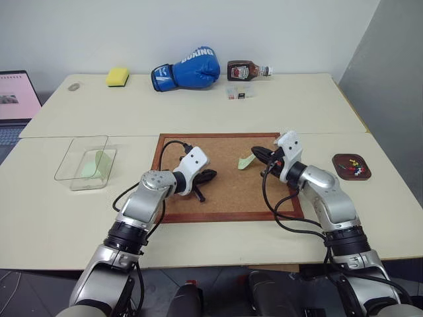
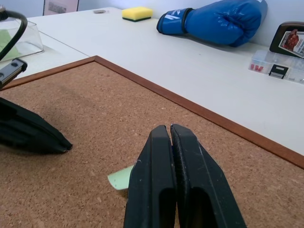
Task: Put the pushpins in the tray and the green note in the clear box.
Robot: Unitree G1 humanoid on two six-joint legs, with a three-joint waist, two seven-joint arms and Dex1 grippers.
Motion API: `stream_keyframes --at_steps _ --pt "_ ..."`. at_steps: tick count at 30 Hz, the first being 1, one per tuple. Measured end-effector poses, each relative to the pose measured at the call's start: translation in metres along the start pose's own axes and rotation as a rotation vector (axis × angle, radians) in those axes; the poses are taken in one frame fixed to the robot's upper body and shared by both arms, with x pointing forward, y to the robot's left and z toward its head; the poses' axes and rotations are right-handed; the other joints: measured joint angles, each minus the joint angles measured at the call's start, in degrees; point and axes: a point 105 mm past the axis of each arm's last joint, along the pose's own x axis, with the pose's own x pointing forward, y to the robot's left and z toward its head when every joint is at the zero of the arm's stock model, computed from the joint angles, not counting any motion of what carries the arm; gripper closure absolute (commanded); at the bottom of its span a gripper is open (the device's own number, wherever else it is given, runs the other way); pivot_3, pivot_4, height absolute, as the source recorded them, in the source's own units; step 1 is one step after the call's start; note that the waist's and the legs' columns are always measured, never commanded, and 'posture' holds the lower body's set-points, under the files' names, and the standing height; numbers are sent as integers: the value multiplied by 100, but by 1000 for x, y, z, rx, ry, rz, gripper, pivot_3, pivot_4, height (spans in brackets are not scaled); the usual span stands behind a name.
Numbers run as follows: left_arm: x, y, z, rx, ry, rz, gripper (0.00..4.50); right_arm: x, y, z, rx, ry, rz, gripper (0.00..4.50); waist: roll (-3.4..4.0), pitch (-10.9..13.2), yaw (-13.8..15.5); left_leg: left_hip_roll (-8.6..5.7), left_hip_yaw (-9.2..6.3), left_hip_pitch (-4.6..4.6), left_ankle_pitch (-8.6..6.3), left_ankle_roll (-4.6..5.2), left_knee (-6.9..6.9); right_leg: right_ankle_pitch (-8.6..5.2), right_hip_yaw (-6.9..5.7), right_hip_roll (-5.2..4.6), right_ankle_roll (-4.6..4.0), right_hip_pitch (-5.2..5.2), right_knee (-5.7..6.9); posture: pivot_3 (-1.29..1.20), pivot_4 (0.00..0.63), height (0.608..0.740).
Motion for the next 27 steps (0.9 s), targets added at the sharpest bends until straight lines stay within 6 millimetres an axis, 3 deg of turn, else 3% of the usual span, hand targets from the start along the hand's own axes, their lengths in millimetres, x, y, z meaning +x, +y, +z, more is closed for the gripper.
stream_keyframes --at_steps 4,7,9,16,21,27 --pt "-6 -2 12 -45 -56 -14 2892 0 -1 3 -1 -2 -4 4500 -6 7 25 0 -2 -37 1 -1 6 2 -1 0 1 -31 6 0 150 740" --pt "-16 -5 47 -11 -171 -26 2327 1 -3 12 -11 -21 -15 4500 -5 8 30 -1 -4 -46 1 -1 8 2 -3 -2 1 -34 5 0 150 740" --pt "-19 -8 59 14 -205 -35 1937 2 -3 16 -17 -31 -16 4500 -5 8 30 -3 -3 -45 1 -1 8 2 -3 -3 1 -33 3 0 150 740" --pt "-9 -23 83 103 -270 -51 641 4 -1 24 -16 -45 -8 4500 -6 9 32 -4 -4 -44 1 -1 11 3 -3 -3 2 -32 5 0 150 740" --pt "15 -35 74 144 -241 -38 641 7 4 32 -16 -68 1 4500 -6 9 35 -4 -4 -45 1 -1 12 3 -3 -3 2 -33 5 0 150 740" --pt "29 -37 68 146 -228 8 641 8 10 40 -15 -91 3 4500 -6 9 35 -4 -5 -45 1 -1 13 4 -3 -3 2 -33 7 0 150 740"
